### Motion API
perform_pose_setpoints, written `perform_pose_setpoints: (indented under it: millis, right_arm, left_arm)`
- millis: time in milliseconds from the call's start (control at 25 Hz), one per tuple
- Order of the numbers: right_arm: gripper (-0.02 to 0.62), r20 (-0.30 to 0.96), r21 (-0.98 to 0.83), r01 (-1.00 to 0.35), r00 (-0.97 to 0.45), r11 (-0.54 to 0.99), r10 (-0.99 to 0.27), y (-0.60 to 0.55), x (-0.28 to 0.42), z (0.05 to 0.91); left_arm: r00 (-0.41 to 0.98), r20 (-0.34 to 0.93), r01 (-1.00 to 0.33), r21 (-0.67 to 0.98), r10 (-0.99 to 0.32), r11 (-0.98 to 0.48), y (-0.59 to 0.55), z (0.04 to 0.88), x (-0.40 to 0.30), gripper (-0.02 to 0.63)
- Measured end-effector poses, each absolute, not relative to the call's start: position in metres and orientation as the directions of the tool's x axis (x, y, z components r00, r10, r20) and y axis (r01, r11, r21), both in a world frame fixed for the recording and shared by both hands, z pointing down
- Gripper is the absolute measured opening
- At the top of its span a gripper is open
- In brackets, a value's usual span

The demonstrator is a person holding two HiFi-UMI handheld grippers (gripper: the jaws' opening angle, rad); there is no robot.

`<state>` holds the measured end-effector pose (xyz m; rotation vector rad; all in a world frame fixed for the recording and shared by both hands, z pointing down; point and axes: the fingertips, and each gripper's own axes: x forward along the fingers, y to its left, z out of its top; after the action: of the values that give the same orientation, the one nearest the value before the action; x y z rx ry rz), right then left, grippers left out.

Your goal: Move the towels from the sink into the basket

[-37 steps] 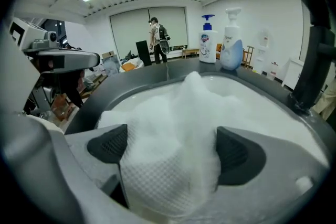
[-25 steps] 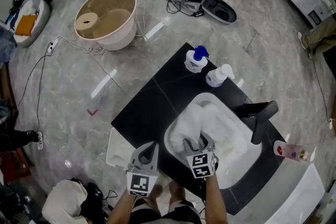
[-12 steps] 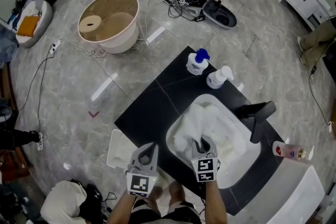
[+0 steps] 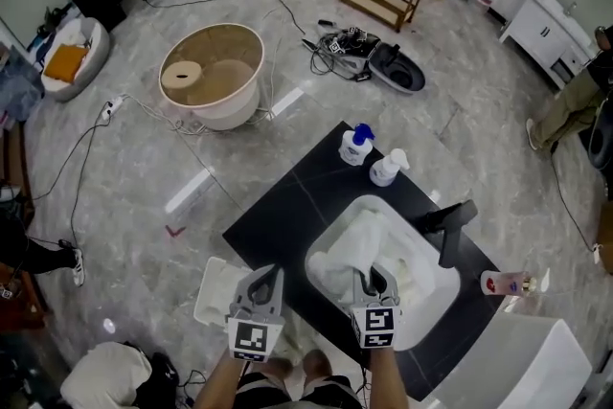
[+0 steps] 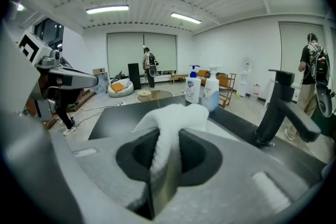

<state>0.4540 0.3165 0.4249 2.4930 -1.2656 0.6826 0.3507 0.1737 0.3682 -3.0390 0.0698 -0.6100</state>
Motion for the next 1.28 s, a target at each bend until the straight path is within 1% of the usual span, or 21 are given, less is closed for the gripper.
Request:
perform_pose_setpoints:
  millis: [400,720,960,1160,1280]
  right_arm:
    - [0.064,0.378,0.058,-0.803,0.568,-0.594,-0.731,0.31,0.454,0.336]
    - [0.064,0.27,0.069,-0.82,0.564,-0.569,-0.78,0.289,0.428,0.262]
    - [0.064,0.188,0.059,-0.853,0.52,-0.519,-0.833,0.264,0.397,0.208]
    - [0.064,0.126,0.065,-0.89,0.456,-0.451,-0.881,0.237,0.366,0.173]
    - [0.064,0.11,0.067,-0.912,0.41,-0.405,-0.905,0.219,0.345,0.159]
  left_arm:
    - [0.948,0.304,-0.07,-0.102,-0.098,-0.992,0.17,0.309,0.33,0.009]
    - [0.96,0.232,-0.13,-0.125,-0.157,-0.984,0.16,0.251,0.298,0.009]
    - [0.958,0.166,-0.208,-0.157,-0.234,-0.965,0.141,0.205,0.263,0.009]
    - [0.941,0.134,-0.286,-0.169,-0.309,-0.943,0.126,0.184,0.228,0.009]
    - [0.927,0.124,-0.331,-0.176,-0.354,-0.927,0.116,0.174,0.203,0.009]
